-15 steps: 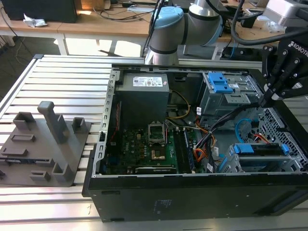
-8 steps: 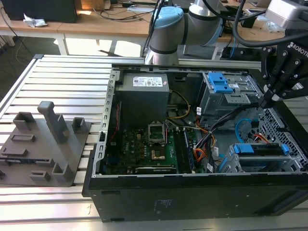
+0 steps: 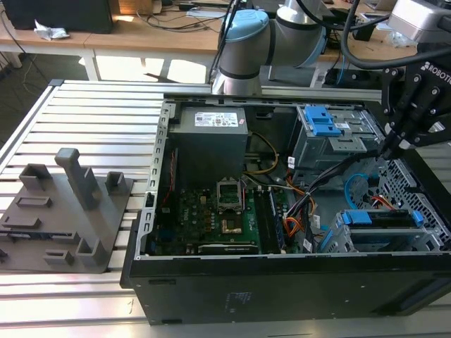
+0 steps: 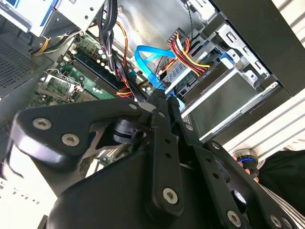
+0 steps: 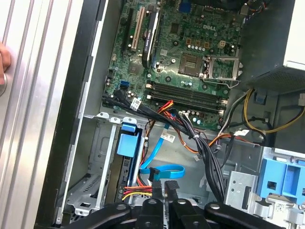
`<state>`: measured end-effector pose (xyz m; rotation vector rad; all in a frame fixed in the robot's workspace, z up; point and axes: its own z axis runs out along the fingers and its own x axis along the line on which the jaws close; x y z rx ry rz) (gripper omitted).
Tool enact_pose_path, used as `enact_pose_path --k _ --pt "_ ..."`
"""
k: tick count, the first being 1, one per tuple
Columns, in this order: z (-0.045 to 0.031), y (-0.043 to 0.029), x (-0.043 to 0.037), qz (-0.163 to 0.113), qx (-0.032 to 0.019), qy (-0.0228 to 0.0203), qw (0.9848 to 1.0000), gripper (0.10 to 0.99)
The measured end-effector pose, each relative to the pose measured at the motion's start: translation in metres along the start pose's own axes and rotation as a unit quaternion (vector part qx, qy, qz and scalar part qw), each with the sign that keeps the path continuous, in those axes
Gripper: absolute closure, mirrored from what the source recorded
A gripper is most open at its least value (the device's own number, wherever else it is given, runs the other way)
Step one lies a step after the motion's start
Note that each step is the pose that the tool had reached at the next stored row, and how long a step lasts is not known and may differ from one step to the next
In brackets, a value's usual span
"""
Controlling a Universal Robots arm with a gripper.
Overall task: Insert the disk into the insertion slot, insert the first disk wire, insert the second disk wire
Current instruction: 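Insert the second disk wire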
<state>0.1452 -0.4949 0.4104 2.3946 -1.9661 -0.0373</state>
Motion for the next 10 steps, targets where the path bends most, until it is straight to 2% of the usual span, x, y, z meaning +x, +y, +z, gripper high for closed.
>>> enact_pose_path --k 1,2,4,10 --pt "0.0000 0.0000 0.0000 0.000 0.0000 0.0000 1.0000 0.851" --pt "0.0000 0.0000 0.0000 0.000 0.0000 0.0001 1.0000 0.851" --pt "0.0000 0.0000 0.0000 0.000 0.0000 0.0001 1.0000 0.725" --pt "0.0000 0.0000 0.0000 0.000 0.0000 0.0002 1.0000 0.725"
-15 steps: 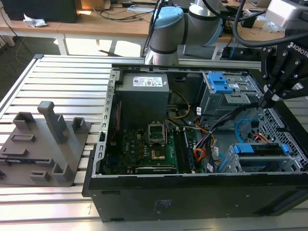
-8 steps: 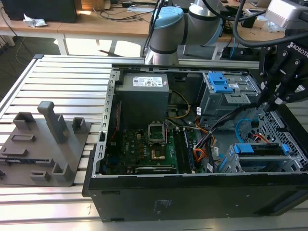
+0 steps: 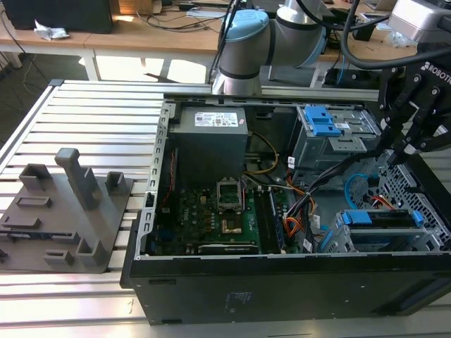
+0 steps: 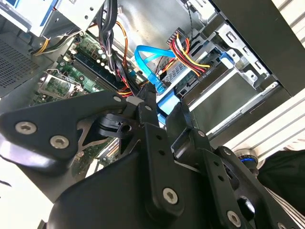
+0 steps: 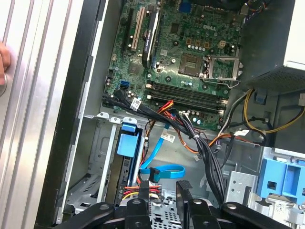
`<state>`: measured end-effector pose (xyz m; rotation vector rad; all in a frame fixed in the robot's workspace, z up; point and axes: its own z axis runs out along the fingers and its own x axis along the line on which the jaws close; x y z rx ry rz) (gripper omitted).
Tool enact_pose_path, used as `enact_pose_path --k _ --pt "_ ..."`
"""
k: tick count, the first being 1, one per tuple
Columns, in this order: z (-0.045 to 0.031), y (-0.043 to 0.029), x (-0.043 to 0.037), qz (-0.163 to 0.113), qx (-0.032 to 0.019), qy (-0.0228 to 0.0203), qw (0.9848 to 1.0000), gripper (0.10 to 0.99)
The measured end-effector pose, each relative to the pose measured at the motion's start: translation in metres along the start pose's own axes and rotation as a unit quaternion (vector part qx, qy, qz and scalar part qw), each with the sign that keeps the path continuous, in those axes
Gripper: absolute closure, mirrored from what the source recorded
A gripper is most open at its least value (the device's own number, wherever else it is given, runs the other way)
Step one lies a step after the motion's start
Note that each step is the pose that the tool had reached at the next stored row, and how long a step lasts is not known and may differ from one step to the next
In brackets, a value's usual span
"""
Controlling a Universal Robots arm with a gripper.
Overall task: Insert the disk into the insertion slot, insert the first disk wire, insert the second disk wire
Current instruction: 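Insert the second disk wire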
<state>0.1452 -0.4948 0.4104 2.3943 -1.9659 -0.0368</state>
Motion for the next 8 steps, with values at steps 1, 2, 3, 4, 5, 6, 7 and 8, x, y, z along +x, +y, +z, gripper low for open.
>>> enact_pose_path --k 1,2,3,4,5,6,7,8 --pt "0.0000 0.0000 0.0000 0.000 0.0000 0.0000 1.0000 0.725" --pt "0.0000 0.0000 0.0000 0.000 0.0000 0.0000 1.0000 0.725" --pt "0.0000 0.0000 0.0000 0.000 0.0000 0.0000 1.0000 0.725" --pt "0.0000 0.0000 0.0000 0.000 0.0000 0.0001 1.0000 0.725" --pt "0.0004 0.0000 -0.0001 0.000 0.0000 0.0000 1.0000 0.725" --pt "0.0009 -0.0001 -0.0001 0.000 0.0000 0.0001 1.0000 0.725" --pt "0.0014 -0.0001 0.0000 0.000 0.0000 0.0001 1.0000 0.725" --pt "0.0021 -0.0001 0.0000 0.000 0.0000 0.0000 1.0000 0.725"
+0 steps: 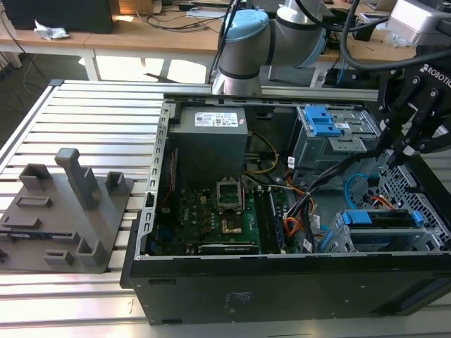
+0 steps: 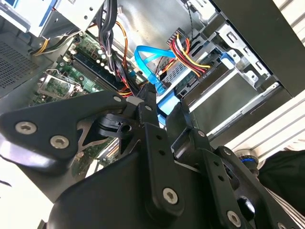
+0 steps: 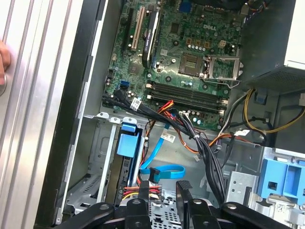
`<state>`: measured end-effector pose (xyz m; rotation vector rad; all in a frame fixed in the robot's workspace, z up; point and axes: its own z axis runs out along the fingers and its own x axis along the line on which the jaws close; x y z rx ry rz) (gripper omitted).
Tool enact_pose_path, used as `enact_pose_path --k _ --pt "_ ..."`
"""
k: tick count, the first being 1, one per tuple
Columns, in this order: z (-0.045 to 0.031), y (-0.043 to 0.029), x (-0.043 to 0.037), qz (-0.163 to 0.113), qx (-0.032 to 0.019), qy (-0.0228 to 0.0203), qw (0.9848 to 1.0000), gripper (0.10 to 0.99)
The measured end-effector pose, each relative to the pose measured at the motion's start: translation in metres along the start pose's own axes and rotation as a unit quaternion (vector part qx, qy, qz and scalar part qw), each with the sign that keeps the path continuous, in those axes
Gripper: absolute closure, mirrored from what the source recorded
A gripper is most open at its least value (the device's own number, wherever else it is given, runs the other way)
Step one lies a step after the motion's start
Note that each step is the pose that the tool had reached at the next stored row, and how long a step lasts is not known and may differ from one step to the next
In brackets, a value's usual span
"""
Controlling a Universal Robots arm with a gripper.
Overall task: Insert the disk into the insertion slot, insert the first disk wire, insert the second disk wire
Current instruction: 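Insert the second disk wire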
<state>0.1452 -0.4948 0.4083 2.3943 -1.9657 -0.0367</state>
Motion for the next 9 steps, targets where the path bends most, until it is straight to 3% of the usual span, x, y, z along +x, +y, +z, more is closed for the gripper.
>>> enact_pose_path --k 5,9 --pt "0.0018 -0.0001 0.0000 -0.014 0.0001 0.0010 0.9999 0.725" --pt "0.0042 -0.0002 0.0000 -0.048 0.0003 0.0033 0.9988 0.725"
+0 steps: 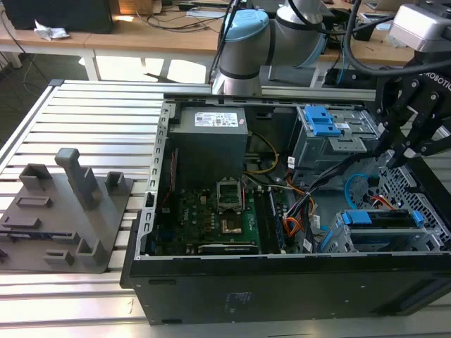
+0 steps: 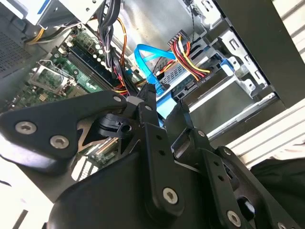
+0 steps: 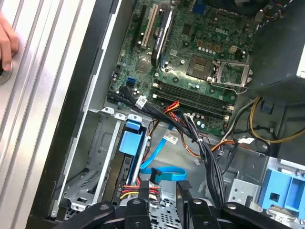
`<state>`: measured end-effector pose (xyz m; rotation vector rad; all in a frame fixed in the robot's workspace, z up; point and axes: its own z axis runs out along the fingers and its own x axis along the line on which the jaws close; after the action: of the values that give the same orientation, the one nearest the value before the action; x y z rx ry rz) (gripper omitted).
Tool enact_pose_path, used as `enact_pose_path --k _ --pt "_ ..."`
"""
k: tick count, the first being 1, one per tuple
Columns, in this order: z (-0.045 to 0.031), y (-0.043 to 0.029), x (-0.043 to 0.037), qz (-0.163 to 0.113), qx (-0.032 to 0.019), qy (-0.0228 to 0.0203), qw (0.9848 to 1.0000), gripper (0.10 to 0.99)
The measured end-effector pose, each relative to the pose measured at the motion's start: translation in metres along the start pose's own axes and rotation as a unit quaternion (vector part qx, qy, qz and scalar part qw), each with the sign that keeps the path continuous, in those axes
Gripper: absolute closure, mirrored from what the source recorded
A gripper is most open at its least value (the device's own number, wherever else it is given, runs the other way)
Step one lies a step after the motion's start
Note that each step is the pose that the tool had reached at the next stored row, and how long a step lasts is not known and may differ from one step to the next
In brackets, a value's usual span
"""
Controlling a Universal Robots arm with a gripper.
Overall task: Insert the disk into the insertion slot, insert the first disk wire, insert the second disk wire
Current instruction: 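Insert the second disk wire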
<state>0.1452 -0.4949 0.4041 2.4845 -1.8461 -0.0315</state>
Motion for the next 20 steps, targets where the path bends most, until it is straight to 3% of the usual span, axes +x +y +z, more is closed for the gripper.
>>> enact_pose_path --k 2,6,11,14,20 --pt "0.0040 0.0008 -0.0004 0.005 -0.0004 0.0010 1.0000 0.725" --pt "0.0093 0.0011 -0.0006 0.018 -0.0032 0.0096 0.9998 0.725" --pt "0.0254 0.0021 -0.0015 0.020 -0.0052 0.0161 0.9997 0.725" --pt "0.0305 0.0036 -0.0021 0.021 -0.0065 0.0209 0.9995 0.725" --pt "0.0389 0.0046 -0.0027 0.021 -0.0078 0.0254 0.9994 0.725"
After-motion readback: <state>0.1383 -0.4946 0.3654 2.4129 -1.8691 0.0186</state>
